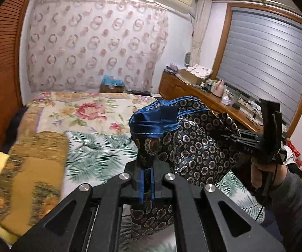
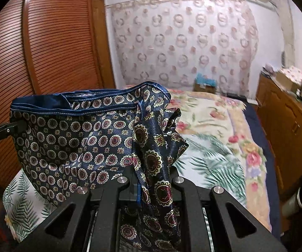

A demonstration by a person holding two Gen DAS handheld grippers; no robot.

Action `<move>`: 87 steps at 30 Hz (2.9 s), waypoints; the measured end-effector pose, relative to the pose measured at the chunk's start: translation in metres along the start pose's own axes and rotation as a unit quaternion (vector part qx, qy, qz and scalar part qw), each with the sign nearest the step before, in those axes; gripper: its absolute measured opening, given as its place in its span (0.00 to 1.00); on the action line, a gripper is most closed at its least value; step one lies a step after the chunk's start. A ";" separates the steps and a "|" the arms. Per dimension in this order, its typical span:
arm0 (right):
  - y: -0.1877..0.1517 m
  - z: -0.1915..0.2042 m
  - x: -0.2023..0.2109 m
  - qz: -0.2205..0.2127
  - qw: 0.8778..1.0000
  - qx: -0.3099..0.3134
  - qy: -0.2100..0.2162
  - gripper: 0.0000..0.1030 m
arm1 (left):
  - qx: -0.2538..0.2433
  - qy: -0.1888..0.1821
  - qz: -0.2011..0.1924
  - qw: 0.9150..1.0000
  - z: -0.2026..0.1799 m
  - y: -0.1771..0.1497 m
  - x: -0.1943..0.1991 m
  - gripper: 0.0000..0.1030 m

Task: Fold small clothes
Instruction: 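Carry the pants toward the yellow pillow with both tools, then lower the pants onto the folded top and open both tools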

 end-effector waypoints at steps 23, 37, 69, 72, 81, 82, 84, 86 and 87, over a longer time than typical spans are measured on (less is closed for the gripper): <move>0.093 0.122 -0.159 0.006 0.975 0.195 0.102 0.11 | 0.079 0.113 -0.056 0.989 0.153 -0.057 0.092 0.05; 0.097 0.169 -0.269 0.037 0.961 0.258 0.096 0.11 | 0.133 0.151 -0.017 0.979 0.198 -0.113 0.078 0.05; 0.049 0.128 -0.255 0.104 0.973 0.138 0.157 0.58 | 0.092 0.205 -0.049 0.973 0.185 -0.100 0.078 0.79; 0.047 0.135 -0.269 0.114 0.972 0.130 0.158 0.58 | 0.083 0.220 -0.056 0.970 0.183 -0.098 0.086 0.79; 0.055 0.159 -0.270 0.106 0.973 0.143 0.150 0.58 | 0.064 0.250 -0.054 0.965 0.174 -0.093 0.094 0.79; 0.053 0.156 -0.271 0.102 0.973 0.141 0.154 0.58 | 0.063 0.252 -0.055 0.964 0.172 -0.092 0.095 0.79; 0.054 0.155 -0.257 0.091 0.973 0.143 0.155 0.58 | 0.056 0.252 -0.056 0.965 0.168 -0.090 0.097 0.83; 0.052 0.152 -0.240 0.080 0.974 0.145 0.157 0.58 | 0.050 0.255 -0.057 0.964 0.164 -0.089 0.101 0.89; 0.050 0.150 -0.232 0.075 0.974 0.144 0.158 0.58 | 0.045 0.258 -0.059 0.963 0.160 -0.088 0.103 0.94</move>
Point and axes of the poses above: each gripper's, at about its wrist camera, not at the fingertips, and x roughly against the way its jaws point, z to its left, y to its top, the point moved 7 cm from there along -x, roughly the way its jaws point
